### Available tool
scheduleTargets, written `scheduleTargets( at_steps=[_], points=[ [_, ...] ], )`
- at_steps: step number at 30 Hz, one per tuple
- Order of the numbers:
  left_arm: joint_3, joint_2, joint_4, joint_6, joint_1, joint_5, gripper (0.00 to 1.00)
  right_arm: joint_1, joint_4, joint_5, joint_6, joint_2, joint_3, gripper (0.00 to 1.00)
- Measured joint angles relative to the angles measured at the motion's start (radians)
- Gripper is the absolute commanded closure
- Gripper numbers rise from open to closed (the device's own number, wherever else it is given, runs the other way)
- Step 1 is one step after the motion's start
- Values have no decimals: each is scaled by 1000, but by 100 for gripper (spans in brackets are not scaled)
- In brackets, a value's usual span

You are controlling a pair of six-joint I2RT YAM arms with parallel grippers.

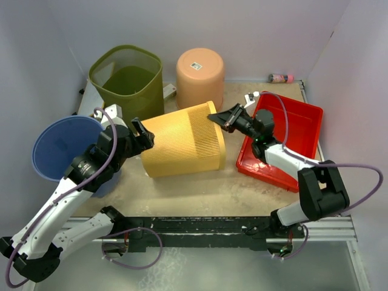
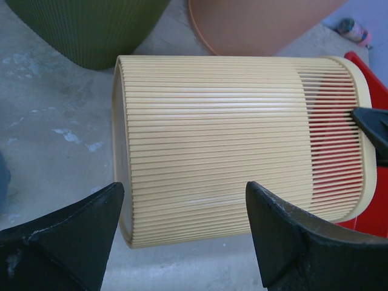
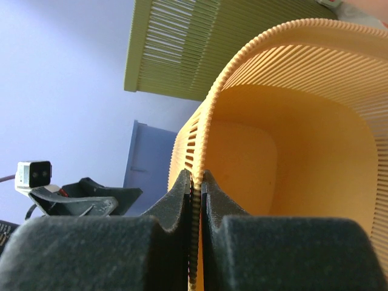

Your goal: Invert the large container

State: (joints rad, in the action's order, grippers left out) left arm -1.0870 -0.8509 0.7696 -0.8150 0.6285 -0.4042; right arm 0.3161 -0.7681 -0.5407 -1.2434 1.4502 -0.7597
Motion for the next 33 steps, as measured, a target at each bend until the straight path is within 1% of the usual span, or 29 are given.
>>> scheduleTargets(
  at_steps=[5, 9, 10, 12, 15, 19, 23, 28, 33],
  points=[
    [7, -5, -5, -45, 0, -87, 21, 84, -104, 84, -30, 56, -10, 99],
    [6, -29, 29, -91, 0, -181, 21, 82, -103, 78, -26, 53, -10, 66],
    [6, -32, 37, -95, 0, -200, 21, 74, -96, 78, -16, 50, -10, 60],
    [6, -37, 40, -100, 0, -217, 21, 52, -63, 73, 11, 42, -9, 49],
    [5, -54, 39, -99, 0, -217, 21, 23, 51, 63, 85, 5, -11, 41],
    [6, -82, 28, -99, 0, -201, 21, 16, 285, 55, 235, -69, -71, 39],
    [26, -67, 2, -99, 0, -203, 21, 16, 504, 49, 386, -124, -151, 39],
    [77, -47, -20, -99, 0, -206, 22, 16, 650, 23, 476, -162, -172, 40],
    [132, -41, -54, -98, -1, -206, 23, 16, 712, 3, 507, -187, -173, 45]
  ],
)
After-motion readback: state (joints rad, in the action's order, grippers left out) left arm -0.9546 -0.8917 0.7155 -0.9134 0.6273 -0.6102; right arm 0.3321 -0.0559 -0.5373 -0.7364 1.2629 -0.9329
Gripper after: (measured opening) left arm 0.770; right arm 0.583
